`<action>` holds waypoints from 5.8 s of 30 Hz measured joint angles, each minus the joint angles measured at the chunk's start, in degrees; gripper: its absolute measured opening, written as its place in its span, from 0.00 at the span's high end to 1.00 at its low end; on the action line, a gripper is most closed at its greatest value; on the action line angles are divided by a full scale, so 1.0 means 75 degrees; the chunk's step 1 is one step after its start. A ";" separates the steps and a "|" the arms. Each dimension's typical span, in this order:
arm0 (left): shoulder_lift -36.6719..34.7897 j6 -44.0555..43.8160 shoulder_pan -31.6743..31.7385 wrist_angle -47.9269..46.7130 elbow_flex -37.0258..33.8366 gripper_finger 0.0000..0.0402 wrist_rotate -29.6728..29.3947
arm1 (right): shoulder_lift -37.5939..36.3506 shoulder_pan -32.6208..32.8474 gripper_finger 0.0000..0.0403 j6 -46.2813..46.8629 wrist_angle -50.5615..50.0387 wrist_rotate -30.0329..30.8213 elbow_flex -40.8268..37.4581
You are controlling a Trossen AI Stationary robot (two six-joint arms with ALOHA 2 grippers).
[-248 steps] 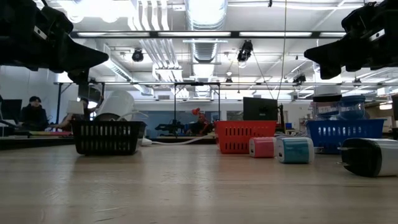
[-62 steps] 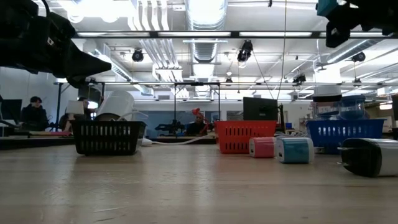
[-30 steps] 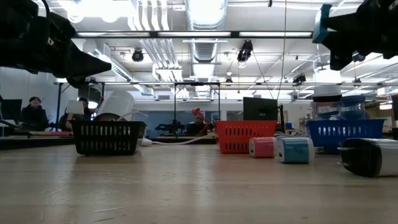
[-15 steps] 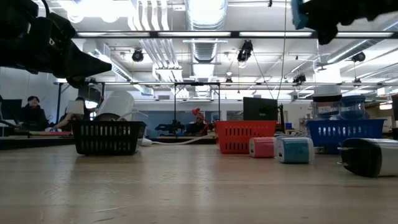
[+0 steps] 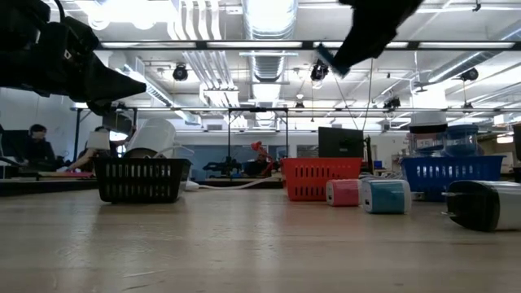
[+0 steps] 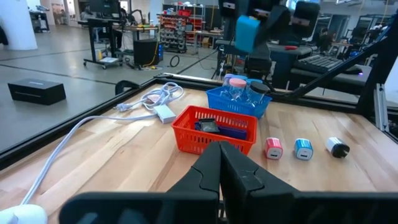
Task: Pick & Place Office items
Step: Put the light blue digital clock into the red bin, then put the light blue charger adapter into the black bin
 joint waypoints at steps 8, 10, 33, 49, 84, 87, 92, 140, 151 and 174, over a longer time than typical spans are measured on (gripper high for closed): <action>0.0003 -0.0013 0.0002 -0.0003 0.0000 0.99 0.0007 | 0.2308 -0.0182 0.63 -0.0428 -0.1108 -0.0162 0.1469; 0.0003 -0.0013 0.0001 -0.0003 0.0000 0.99 0.0007 | 0.2789 -0.0182 0.63 -0.0567 -0.1295 -0.0186 0.1716; 0.0001 -0.0013 0.0000 -0.0083 0.0000 0.99 0.0007 | 0.5000 -0.0504 0.63 -0.0949 -0.1860 -0.0816 0.2369; 0.0003 -0.0013 0.0001 -0.0137 0.0000 0.99 0.0007 | 0.5218 -0.0543 0.62 -0.1034 -0.1814 -0.1014 0.2366; 0.0003 -0.0048 0.0000 -0.0341 0.0000 0.99 0.0007 | -0.1115 -0.0441 0.68 -0.1569 0.2580 -0.3198 -0.0078; 0.0003 -0.0048 0.0001 -0.0344 0.0000 0.99 0.0007 | -0.2186 -0.0442 0.75 -0.1383 0.3264 -0.3284 -0.0965; 0.0003 -0.0048 0.0002 -0.0344 0.0000 0.99 0.0007 | -0.3699 -0.0437 0.88 -0.1105 0.3556 -0.3303 -0.2136; 0.0168 -0.0611 -0.0001 0.0236 0.0267 0.99 -0.0413 | -0.8325 -0.0442 0.98 -0.0973 0.5924 -0.2931 -0.7367; 0.3050 -0.0558 -0.0004 -0.0599 0.2986 0.99 -0.0529 | -0.8313 -0.0439 0.98 -0.0956 0.5781 -0.2934 -0.7373; 1.1457 0.0581 -0.0196 -0.4913 1.0673 0.92 0.3363 | -0.8307 -0.0439 0.98 -0.0806 0.5767 -0.2931 -0.7431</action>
